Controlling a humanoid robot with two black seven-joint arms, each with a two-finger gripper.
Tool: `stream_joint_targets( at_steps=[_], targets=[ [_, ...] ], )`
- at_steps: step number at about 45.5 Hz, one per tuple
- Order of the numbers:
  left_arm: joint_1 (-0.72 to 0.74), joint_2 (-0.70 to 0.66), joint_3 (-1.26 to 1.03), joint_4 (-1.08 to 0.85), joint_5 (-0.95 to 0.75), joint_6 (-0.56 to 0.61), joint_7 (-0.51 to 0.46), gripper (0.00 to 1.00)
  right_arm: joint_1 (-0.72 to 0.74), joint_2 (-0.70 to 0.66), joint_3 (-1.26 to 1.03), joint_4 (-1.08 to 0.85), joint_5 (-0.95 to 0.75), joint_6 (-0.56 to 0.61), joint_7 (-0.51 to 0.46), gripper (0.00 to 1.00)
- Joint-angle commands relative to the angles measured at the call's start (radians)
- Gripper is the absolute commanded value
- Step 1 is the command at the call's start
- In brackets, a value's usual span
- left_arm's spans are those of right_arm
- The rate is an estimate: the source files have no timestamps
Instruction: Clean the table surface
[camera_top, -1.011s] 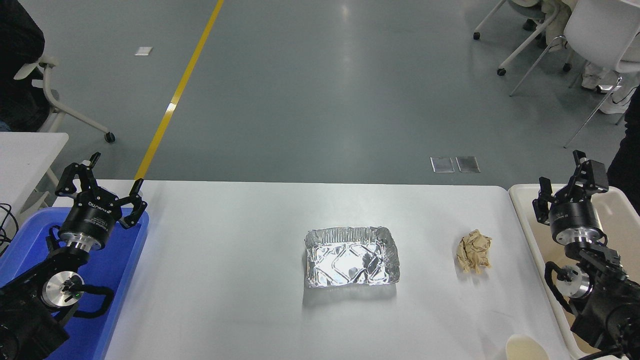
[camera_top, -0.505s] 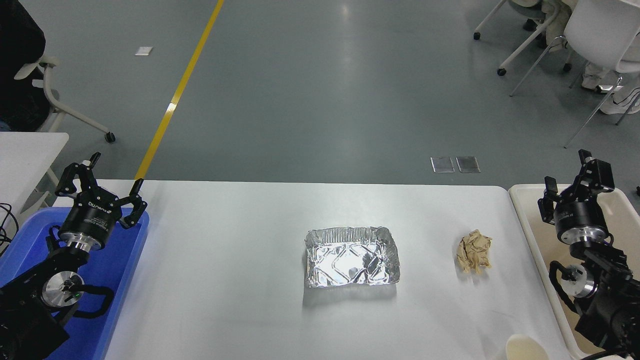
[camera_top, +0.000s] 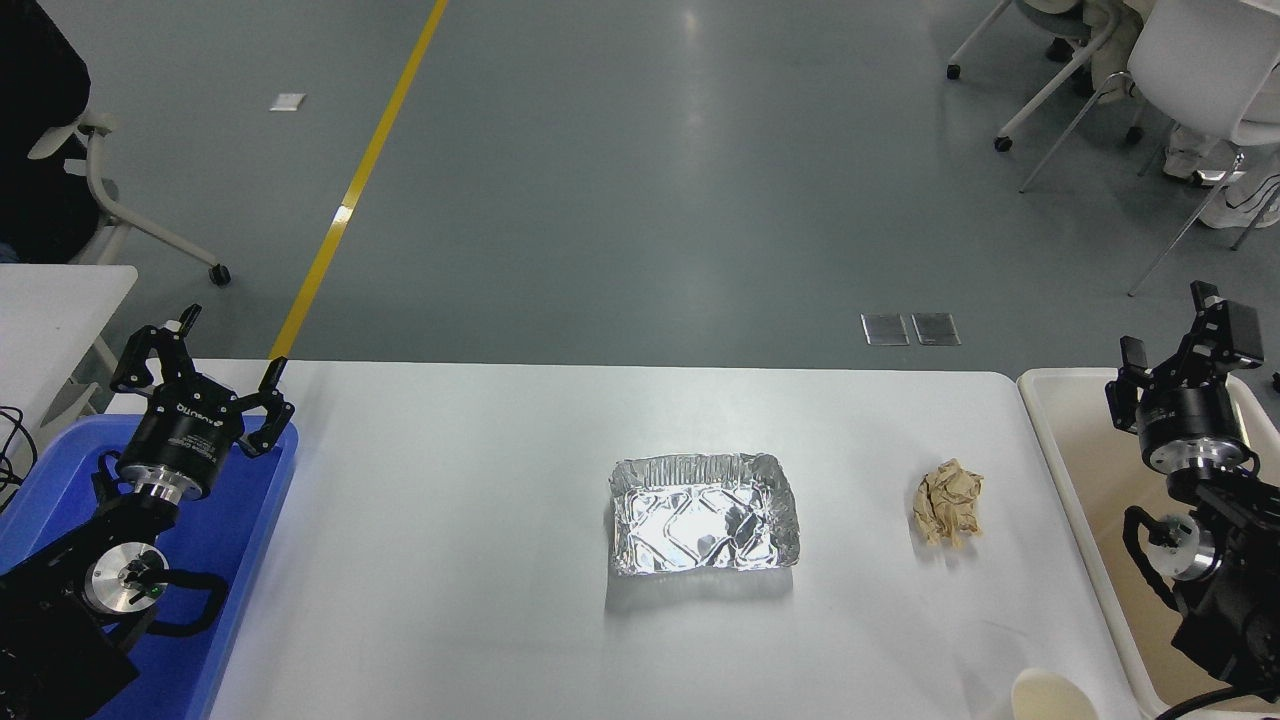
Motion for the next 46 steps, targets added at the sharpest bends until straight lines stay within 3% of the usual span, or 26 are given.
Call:
stream_joint_targets(
  at_steps=[1,6,13,21,26,36,46],
  targets=[
    [0.000,0.000,0.000,0.000,0.000,0.000,0.000,1.00,0.009,-0.006,-0.001,-0.001,-0.001,0.006,-0.001,0.99],
    [0.000,0.000,0.000,0.002,0.000,0.000,0.000,1.00,0.009,-0.026,-0.005,0.033,-0.004,0.008,-0.003,0.99],
    [0.000,0.000,0.000,0.000,0.000,0.000,0.000,1.00,0.048,-0.159,-0.146,0.117,-0.033,-0.005,-0.025,0.99],
    [0.000,0.000,0.000,0.000,0.000,0.000,0.000,1.00,0.104,-0.328,-0.368,0.263,-0.055,0.000,-0.131,0.99],
    [0.000,0.000,0.000,0.000,0.000,-0.001,0.000,1.00,0.170,-0.398,-0.499,0.314,-0.125,0.006,-0.177,0.99],
    [0.000,0.000,0.000,0.000,0.000,0.000,0.000,1.00,0.282,-0.467,-0.672,0.345,-0.256,0.017,-0.180,0.99],
    [0.000,0.000,0.000,0.000,0.000,0.000,0.000,1.00,0.426,-0.523,-0.815,0.383,-0.476,0.115,-0.179,0.99]
  ],
)
